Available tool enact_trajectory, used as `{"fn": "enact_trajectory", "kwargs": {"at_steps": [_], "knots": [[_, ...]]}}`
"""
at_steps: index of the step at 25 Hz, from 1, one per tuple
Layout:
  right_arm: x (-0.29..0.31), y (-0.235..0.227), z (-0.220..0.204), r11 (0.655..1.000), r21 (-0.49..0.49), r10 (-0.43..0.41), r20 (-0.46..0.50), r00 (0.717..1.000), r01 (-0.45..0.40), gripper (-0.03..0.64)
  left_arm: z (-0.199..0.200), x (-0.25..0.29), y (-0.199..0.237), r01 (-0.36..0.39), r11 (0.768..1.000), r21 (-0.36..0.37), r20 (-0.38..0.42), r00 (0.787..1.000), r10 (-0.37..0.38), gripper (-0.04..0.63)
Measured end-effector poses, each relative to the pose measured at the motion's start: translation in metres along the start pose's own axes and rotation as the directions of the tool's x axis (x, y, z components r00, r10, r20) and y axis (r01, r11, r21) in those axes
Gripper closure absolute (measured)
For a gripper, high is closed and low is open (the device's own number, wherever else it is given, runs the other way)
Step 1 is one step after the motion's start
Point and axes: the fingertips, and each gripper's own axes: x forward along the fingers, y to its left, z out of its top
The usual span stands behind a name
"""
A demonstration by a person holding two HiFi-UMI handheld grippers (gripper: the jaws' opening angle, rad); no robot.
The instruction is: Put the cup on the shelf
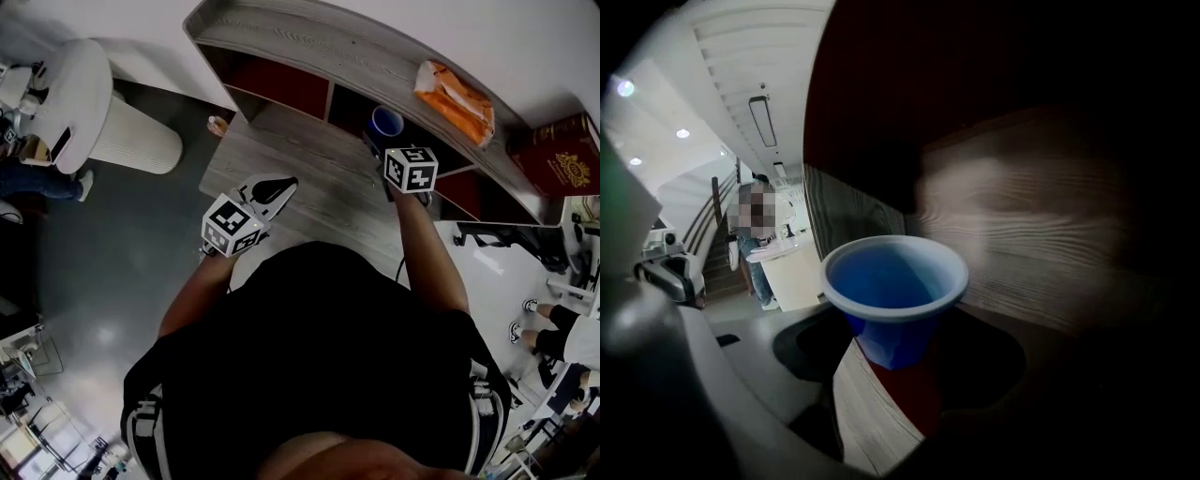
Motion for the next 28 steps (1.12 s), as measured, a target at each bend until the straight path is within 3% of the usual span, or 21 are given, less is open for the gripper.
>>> {"fn": "enact_trajectory", "kwargs": {"at_steps": [16,28], "knots": [[0.034,-0.013,-0.013,0.997,-0.062,-0.055,-0.13,0.99,0.047,0.333,0.001,0.008,0.011,-0.002,1.0,0.01,-0.02,1.0,0.003,0.578],[0.039,-0.01,-0.021,0.994,-0.102,-0.046,-0.178,0.983,0.028,0.318,-0.004,0.009,0.011,0.002,1.0,-0.014,-0.024,1.0,-0.002,0.578]]}}
